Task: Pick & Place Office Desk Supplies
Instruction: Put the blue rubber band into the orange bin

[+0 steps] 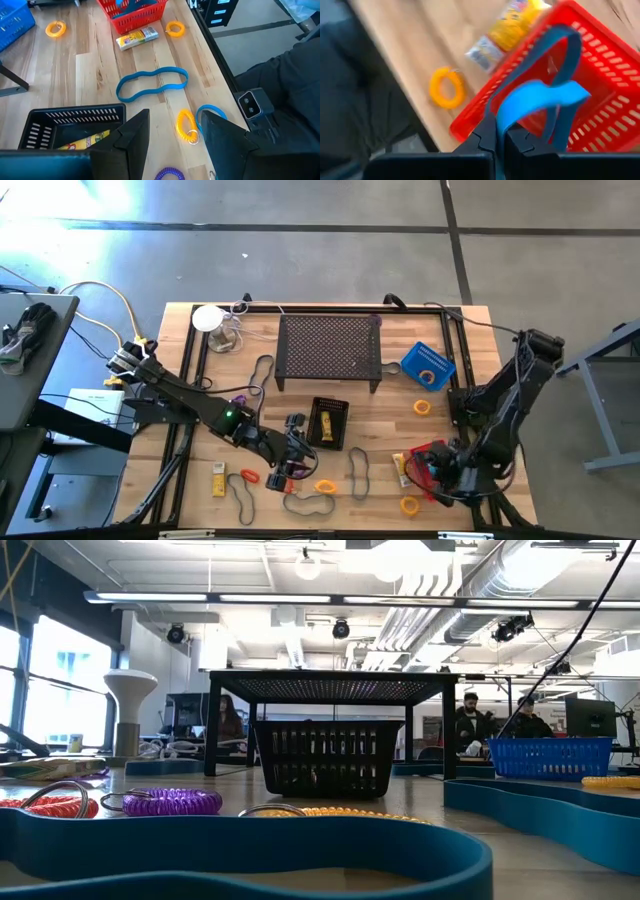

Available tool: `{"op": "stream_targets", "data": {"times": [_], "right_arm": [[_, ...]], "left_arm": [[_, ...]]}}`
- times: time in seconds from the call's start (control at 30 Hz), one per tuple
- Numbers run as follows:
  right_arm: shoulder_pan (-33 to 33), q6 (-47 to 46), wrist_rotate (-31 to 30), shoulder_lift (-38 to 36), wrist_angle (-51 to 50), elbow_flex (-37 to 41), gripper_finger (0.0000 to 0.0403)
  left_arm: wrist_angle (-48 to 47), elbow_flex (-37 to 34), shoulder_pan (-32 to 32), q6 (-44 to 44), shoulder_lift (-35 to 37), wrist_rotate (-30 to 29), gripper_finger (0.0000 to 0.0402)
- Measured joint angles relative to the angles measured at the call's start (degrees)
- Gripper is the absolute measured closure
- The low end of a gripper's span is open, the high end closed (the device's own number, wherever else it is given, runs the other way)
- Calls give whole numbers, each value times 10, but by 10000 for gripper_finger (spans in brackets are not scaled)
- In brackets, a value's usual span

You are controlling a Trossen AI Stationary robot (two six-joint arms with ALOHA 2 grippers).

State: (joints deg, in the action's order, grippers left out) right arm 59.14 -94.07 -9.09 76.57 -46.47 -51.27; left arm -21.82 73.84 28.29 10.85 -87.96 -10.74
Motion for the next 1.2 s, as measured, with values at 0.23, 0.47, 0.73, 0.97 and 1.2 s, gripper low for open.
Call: {"op": "stream_targets", "data": {"times": [0.23, 0.47, 0.73, 0.97, 1.2], "right_arm": [[-67, -37, 135, 41, -50, 0, 388], [-101, -4, 161, 49, -72, 0, 323], [-105, 18, 120, 49, -78, 0, 215], [-105, 24, 174, 49, -88, 0, 191], [-105, 66, 159, 49, -58, 0, 196]], "left_arm": [[0, 0, 0, 11, 0, 0, 228], [-10, 0, 0, 12, 0, 0, 228], [-27, 0, 0, 12, 0, 0, 228], [-33, 0, 0, 32, 0, 0, 228], [-35, 0, 0, 41, 0, 0, 228]]}}
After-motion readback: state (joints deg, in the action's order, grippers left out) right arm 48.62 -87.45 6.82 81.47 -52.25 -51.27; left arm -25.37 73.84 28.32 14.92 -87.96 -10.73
